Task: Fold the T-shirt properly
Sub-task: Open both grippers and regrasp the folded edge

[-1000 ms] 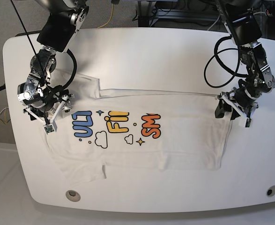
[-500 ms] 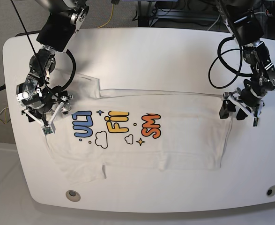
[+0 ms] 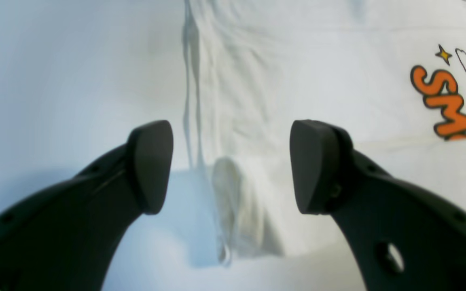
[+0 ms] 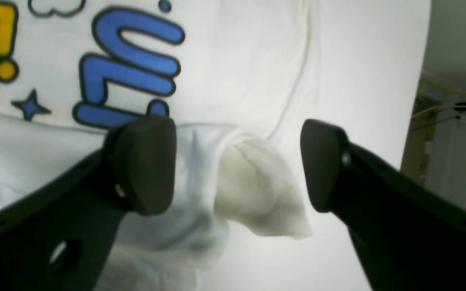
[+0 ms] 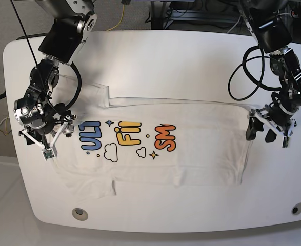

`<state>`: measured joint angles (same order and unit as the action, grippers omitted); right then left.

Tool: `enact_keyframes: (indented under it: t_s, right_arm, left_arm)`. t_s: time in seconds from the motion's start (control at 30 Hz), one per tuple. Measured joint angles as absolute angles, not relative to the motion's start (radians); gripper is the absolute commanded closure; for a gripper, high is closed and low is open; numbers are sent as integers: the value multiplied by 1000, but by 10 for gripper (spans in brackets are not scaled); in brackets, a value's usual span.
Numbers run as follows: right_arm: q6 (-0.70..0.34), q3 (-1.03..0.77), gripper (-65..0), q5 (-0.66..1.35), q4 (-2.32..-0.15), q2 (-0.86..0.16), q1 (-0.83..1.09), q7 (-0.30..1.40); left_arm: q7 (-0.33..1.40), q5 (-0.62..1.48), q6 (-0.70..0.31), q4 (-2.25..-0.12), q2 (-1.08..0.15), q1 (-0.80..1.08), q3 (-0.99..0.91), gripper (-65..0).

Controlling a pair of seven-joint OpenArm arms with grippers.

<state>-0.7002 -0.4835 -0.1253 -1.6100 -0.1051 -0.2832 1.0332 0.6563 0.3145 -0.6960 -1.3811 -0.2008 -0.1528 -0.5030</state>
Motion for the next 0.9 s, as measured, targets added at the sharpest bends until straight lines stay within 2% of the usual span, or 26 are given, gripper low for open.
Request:
enact_keyframes:
  t_s: [0.63, 0.73, 0.8, 0.9]
  right_arm:
    - [-700, -483, -479, -128, -1430, -110, -401, 1022]
    - [-700, -483, -430, -128, -1430, -112, -401, 1021]
    - [-699, -483, -363, -128, -1430, -110, -396, 1021]
    - [-700, -482, -210, -152, -1430, -110, -380, 1017]
  left_arm:
    - [582, 317, -696, -1354, -206, -193, -403, -423]
    - [581, 315, -695, -1354, -207, -181, -385, -365]
    - [580, 317, -696, -1354, -206, -167, -377, -297]
    - [581, 316, -696, -1354, -204, -144, -373, -145]
